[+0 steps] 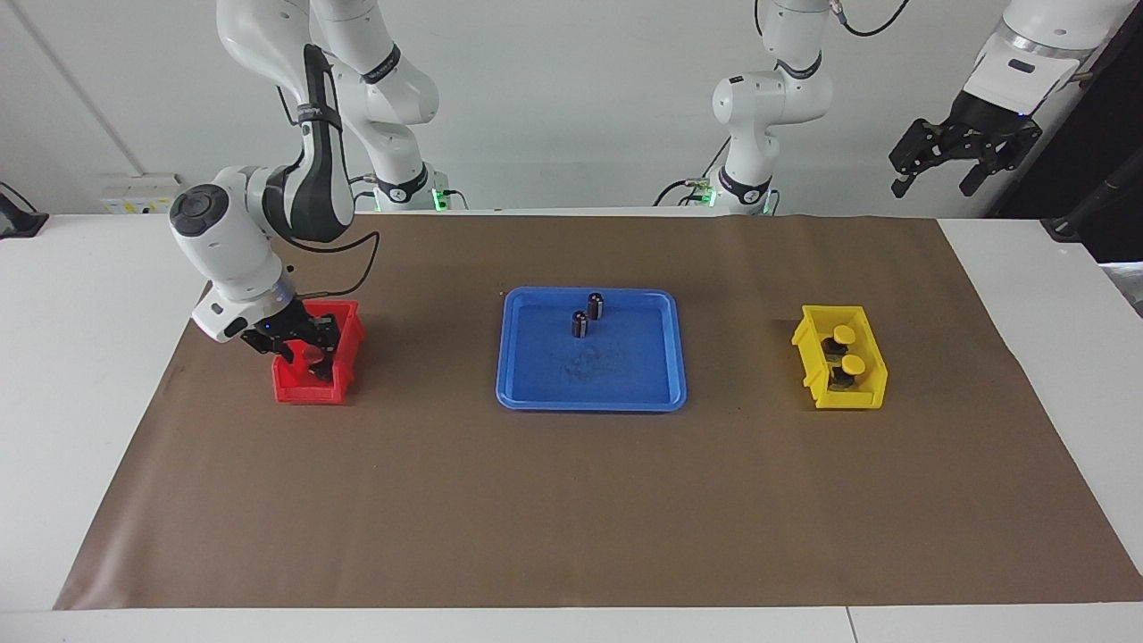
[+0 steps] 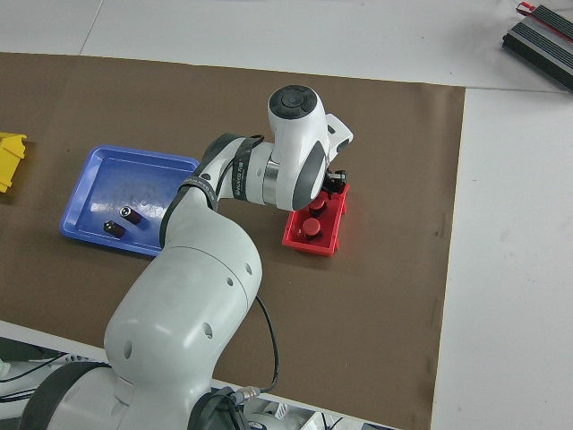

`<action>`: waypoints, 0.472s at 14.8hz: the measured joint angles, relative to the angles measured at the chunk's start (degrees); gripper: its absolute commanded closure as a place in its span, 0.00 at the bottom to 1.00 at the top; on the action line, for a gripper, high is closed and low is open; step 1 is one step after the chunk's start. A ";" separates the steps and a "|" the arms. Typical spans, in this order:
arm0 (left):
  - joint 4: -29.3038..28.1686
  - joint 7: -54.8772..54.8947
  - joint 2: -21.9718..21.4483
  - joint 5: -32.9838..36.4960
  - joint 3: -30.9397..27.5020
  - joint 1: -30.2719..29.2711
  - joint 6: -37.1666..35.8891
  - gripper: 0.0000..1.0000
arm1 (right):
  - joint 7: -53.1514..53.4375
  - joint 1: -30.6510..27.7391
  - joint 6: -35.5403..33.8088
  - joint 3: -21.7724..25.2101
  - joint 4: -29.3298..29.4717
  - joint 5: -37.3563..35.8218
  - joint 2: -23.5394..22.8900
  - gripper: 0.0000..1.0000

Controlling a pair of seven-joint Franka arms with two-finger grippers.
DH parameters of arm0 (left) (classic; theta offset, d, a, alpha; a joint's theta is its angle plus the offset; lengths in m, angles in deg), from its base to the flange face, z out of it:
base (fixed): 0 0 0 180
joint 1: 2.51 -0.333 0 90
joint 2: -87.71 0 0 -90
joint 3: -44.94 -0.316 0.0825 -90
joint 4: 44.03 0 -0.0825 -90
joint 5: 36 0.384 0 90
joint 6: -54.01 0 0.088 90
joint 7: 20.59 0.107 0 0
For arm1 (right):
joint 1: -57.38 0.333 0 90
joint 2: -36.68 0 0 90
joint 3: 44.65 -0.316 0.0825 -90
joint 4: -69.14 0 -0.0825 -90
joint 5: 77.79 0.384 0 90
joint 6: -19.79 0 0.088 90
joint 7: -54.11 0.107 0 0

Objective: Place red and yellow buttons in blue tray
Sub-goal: 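Reach the right gripper down and grasp a red button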

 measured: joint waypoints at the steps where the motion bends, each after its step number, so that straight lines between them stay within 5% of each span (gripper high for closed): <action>1: 0.00 0.00 0.00 0.00 -0.01 0.00 -0.01 0.00 | 0.00 0.00 0.39 0.00 -0.31 0.00 0.13 0.34; 7: -0.02 0.00 -0.02 0.00 -0.10 -0.01 -0.02 0.00 | -1.13 -0.63 2.26 0.06 -2.35 0.00 0.47 0.41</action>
